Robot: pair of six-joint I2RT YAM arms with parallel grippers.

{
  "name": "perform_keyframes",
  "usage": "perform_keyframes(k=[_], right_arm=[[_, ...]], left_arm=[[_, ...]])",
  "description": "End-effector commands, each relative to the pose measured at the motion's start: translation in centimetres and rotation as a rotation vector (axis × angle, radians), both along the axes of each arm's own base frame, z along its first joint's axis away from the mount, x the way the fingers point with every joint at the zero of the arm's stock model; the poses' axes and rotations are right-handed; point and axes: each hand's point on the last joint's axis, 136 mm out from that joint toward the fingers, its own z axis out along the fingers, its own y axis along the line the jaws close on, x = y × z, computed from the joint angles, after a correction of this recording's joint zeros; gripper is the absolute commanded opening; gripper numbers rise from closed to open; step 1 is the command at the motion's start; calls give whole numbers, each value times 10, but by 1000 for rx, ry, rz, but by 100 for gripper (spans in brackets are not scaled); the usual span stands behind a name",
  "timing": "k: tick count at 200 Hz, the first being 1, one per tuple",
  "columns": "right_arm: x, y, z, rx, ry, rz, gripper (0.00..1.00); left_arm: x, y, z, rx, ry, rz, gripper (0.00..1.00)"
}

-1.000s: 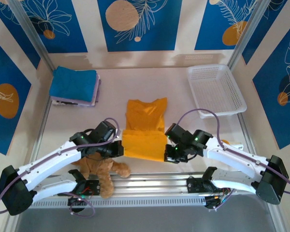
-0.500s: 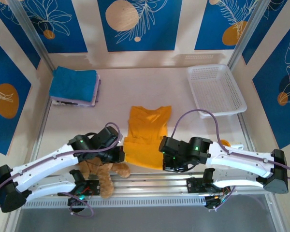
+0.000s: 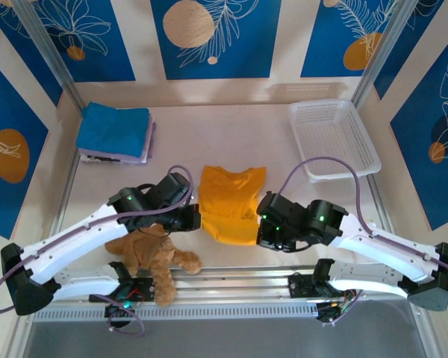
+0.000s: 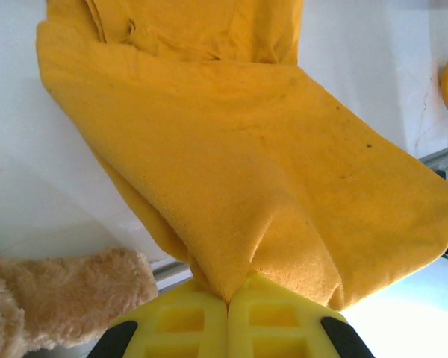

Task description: Fold and stack the t-shirts

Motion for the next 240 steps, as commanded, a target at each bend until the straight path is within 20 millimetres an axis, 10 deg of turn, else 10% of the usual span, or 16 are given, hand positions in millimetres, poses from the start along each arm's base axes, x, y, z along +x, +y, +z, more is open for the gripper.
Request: perform_keyframes(k=[1,152,199,240], right_arm=[[2,-1,15,42,-1,31,0],[84,-10,29,156,-18,-83,0],[147,-20,25,182,-51,-137,0],[245,-44,8,75,-153,-185,0]], left_arm=[[13,2,21,9,-36,-18,0],[106,-21,35,-64,-14,-26,0],[161,-27,29,-48,-10,-48,0],[249,-45,-12,-78,38,-53,0]])
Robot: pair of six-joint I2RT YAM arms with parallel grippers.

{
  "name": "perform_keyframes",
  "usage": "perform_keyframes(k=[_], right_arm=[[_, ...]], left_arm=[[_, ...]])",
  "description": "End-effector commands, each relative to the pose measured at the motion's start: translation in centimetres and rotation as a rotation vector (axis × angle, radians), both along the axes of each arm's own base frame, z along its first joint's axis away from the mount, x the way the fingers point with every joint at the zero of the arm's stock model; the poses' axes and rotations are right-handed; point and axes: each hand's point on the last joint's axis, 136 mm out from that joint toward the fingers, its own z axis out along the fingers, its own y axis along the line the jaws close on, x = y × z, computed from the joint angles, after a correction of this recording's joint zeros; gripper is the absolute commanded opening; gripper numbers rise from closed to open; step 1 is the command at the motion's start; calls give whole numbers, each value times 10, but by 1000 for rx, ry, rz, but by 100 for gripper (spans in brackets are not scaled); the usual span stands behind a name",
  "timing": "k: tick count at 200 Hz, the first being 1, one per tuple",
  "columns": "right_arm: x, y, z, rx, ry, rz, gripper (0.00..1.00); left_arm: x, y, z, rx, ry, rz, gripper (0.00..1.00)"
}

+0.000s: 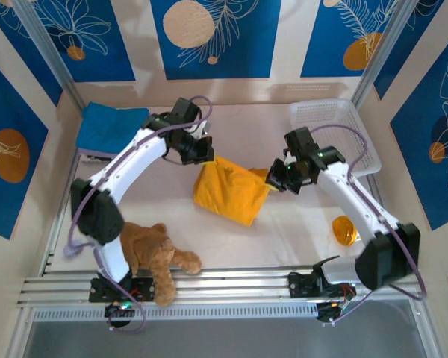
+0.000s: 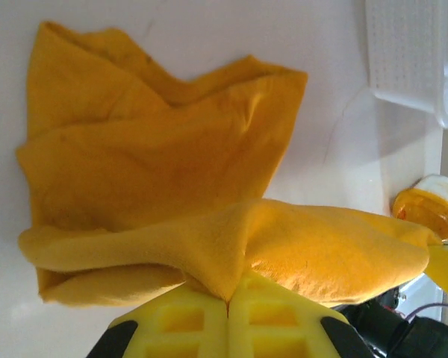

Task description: Fold and stack the t-shirts

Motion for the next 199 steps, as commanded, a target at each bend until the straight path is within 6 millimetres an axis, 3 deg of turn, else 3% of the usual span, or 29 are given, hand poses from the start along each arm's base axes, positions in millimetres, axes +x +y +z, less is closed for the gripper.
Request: perform_keyframes(k=[1,18,32,44,56,74,100,130,171,199], right_arm=[[60,-6,1,-48,-121,30,0],[98,-10,-17,-46,-71,25,1],[120,-14,-29,-90,-38,20,23],[128,-20,-35,-163,-14,15,29],[131,-18,-29,-171,-29,21,39],[129,-11,-14,-186,-69,45,44],[117,0,-10,-155,-62,98,44],[99,21,-31,-69,-16,136,44],[84,48,-75,-14,86,156,42],[67,59,-111,-36,173,183,42]], left_arm=[[41,-7,-28,-24,35,-38,0],[74,-11,-52,-19,63,-25,0],[104,-12,-69,-41,71,9,28],[128,-18,-73,-72,40,23,39],[143,-18,-76,-73,28,48,41],[154,-6,-76,-33,4,88,43],[145,1,-73,-16,8,83,42],[118,4,-75,30,0,54,41],[73,-1,-118,88,91,-3,41],[50,7,-144,137,141,-13,40]])
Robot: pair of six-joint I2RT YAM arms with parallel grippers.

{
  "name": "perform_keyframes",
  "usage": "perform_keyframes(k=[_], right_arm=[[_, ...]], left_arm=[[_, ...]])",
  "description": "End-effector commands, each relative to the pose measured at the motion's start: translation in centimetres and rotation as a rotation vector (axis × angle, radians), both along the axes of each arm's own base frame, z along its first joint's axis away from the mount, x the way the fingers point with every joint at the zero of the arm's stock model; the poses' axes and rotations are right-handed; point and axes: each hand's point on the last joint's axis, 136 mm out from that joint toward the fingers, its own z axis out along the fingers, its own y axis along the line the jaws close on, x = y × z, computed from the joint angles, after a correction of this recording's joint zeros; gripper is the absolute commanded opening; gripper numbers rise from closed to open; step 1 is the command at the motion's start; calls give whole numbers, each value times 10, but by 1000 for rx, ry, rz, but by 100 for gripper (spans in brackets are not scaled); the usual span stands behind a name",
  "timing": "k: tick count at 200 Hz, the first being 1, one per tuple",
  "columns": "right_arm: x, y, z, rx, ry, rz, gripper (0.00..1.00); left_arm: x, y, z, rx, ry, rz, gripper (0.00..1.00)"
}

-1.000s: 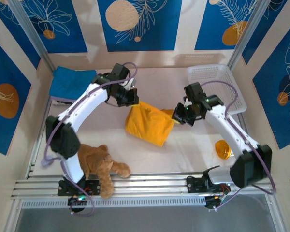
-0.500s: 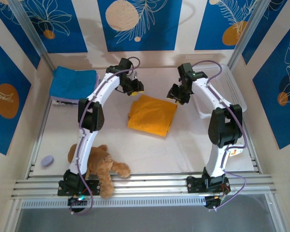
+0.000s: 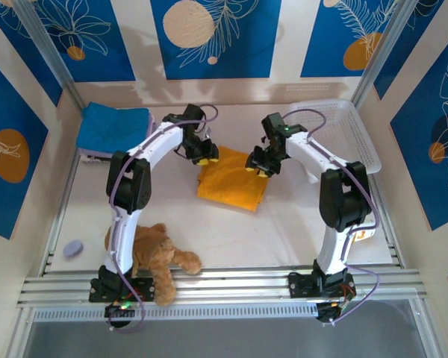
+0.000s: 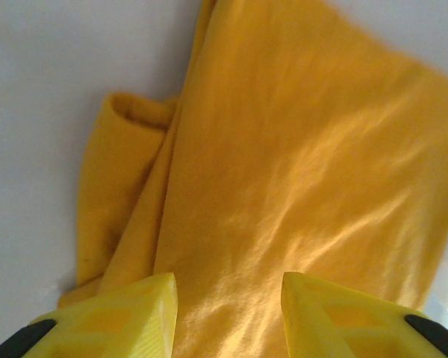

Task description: Fold and stack the t-shirts

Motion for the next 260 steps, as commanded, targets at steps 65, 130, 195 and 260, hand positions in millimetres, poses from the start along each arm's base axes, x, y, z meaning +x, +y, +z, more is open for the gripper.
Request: perform_keyframes(k=[65,130,195,260], right_arm=[[-63,30,-69,-32,193,90,40],[-108,33,-19,-21,66,142,43],[-75,-16,8,-69,-37,58,54],[-34,-43,-26,-105,-26,25,54]], left_arm=[[-77,27,-37,108,61,-45,40],[-131,46,-20,90,50,-27,43],[-64,50,11,104,-47,-18,46],[-10,26,-2,83,-53,-53,46]])
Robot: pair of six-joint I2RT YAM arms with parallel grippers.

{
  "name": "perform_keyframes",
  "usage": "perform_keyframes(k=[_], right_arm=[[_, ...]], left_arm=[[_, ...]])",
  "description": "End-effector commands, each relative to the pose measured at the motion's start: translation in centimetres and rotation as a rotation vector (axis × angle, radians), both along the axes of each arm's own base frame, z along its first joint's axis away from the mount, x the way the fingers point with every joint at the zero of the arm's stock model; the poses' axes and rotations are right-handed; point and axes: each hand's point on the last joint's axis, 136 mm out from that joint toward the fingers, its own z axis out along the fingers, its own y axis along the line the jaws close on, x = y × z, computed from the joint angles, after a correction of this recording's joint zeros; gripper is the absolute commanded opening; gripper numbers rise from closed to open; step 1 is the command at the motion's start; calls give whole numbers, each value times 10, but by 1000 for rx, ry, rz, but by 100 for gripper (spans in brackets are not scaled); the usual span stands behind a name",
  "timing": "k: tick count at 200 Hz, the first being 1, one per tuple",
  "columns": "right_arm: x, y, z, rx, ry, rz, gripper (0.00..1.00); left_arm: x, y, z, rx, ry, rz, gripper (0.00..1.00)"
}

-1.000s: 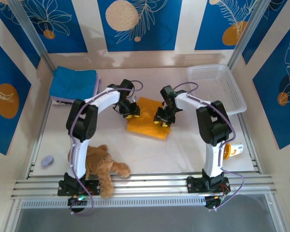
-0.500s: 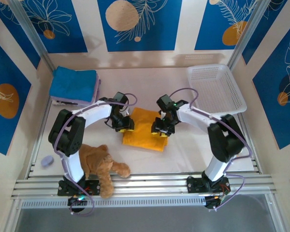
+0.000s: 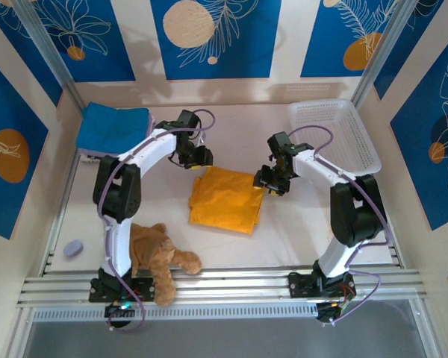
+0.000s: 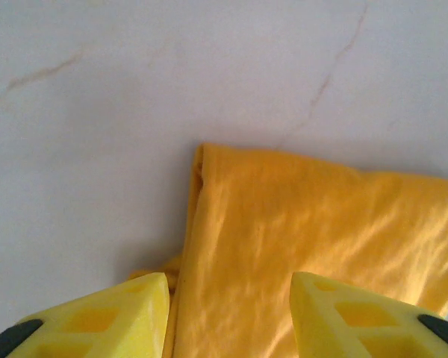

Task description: Fold and stack the t-shirts

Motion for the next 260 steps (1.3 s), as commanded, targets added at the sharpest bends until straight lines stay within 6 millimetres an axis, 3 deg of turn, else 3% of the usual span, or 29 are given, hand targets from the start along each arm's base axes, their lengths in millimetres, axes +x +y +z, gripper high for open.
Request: perform_keyframes(k=[1,51,89,130,144,165,221,260], right_arm=[[17,-2,-2,1,-34,27,54],[40,2,-14,61,-45,41,52],[49,11,-23,116,-32,63,42],[51,14,-21,130,-35,73,24],[50,13,-19,132,-33,77,12],[46,13,-14,134,-39,82,2],[25,16,21,181,-93,82,0],[8,18,35,214,-108,78,0]], left_arm=[[0,0,-13,17,57,-27,46],[17,-10,-31,9,64,-31,46],[26,-12,-43,26,64,-38,44],[19,-19,-49,-17,101,-41,27],[17,-21,-49,-35,105,-40,17],[15,-20,-36,-47,79,-37,0],[2,-11,25,-82,-25,-20,0],[-19,1,43,-84,-42,-5,0]])
